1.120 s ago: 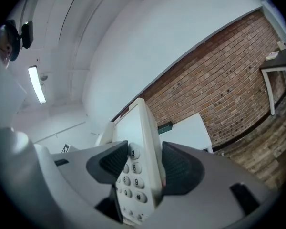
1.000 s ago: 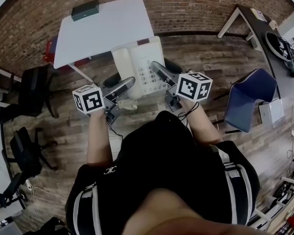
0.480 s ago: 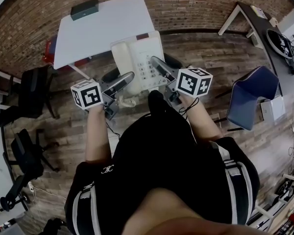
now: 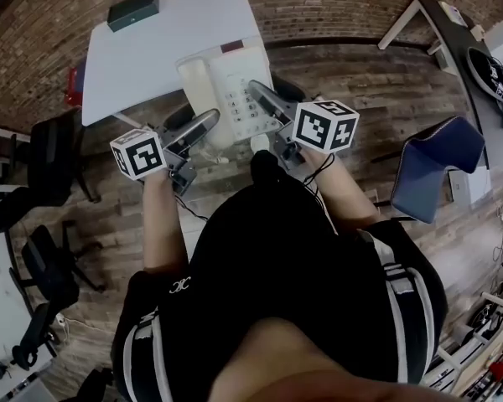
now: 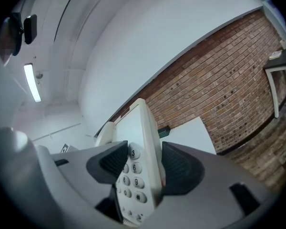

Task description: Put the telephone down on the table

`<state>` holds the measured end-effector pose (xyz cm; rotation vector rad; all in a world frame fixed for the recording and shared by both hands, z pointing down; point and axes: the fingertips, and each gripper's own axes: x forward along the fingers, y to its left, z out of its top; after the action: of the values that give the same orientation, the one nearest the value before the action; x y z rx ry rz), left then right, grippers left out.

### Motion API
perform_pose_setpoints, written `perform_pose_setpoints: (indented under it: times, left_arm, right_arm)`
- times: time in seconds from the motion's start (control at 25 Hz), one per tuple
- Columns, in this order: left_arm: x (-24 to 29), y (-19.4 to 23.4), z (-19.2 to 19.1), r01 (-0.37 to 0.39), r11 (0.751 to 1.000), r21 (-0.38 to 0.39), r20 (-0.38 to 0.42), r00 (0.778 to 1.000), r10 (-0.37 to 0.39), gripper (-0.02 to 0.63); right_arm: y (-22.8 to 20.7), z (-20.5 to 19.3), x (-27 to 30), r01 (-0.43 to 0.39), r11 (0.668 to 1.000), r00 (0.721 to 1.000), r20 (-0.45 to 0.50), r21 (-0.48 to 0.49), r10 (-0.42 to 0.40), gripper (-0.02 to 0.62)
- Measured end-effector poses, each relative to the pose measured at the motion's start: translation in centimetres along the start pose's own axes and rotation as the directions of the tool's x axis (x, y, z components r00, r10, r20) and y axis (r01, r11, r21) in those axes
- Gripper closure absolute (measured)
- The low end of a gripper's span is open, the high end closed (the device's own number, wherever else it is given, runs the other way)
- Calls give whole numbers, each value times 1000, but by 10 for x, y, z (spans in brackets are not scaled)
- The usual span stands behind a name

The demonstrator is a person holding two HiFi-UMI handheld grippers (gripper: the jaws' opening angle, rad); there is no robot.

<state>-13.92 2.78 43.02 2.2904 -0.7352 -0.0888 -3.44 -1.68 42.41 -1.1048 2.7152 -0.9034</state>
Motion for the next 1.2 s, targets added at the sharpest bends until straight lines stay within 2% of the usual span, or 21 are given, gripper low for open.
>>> perform_pose_setpoints:
  times: [0.44,0.92,1.2]
  left_arm:
    - [81,78,72,14,1000,-18,-45,999,-15,242]
    - [176,180,141,-39,989,-140,-82,996,28,242]
    - [213,246,154,-73,968,-241,-120,992,45,242]
  right_arm:
    - [-87,58,80,29,999,1000,1,27,-29,383]
    - [-199,111,182,46,996,991,-127,81,-35,385]
    - [-257,108,238,74,989,973,-226,125,-44,387]
